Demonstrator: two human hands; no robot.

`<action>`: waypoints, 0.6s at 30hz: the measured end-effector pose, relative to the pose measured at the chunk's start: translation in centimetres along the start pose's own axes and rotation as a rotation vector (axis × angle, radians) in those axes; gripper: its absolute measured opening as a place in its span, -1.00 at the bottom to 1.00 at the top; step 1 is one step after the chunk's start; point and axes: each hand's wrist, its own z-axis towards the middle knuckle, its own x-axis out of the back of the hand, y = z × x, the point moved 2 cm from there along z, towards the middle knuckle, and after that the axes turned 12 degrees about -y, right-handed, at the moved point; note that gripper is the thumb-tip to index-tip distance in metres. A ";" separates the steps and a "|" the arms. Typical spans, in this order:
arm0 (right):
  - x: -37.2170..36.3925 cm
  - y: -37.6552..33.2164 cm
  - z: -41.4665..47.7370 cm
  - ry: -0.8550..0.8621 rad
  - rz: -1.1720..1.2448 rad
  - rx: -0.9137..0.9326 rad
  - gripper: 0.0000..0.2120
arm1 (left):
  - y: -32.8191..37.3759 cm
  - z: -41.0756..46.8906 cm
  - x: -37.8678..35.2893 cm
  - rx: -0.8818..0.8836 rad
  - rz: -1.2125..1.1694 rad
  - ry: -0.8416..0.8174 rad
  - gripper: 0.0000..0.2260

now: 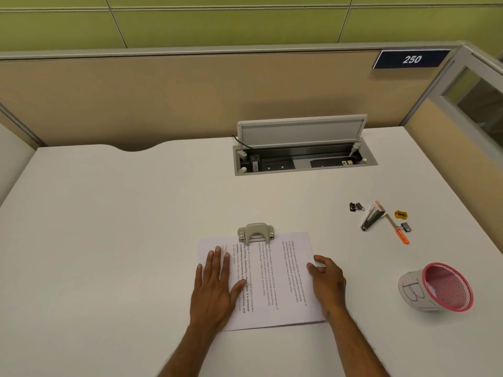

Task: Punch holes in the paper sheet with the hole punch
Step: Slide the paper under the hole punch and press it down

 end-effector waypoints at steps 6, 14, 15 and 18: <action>0.0 0.0 0.0 0.019 0.005 0.005 -0.74 | 0.5 0.7 -0.3 -0.024 0.007 -0.021 -0.30; -0.5 -1.6 -1.2 0.216 -0.401 0.169 -0.63 | 0.6 0.6 -0.5 0.002 0.023 -0.013 -0.32; -1.4 -2.3 -1.6 0.245 -0.477 0.309 -0.61 | 0.6 0.6 -0.5 0.002 0.024 -0.015 -0.32; -5.8 -4.4 -2.1 0.108 -0.698 0.648 -0.45 | 0.5 0.6 -0.5 0.006 0.029 -0.014 -0.32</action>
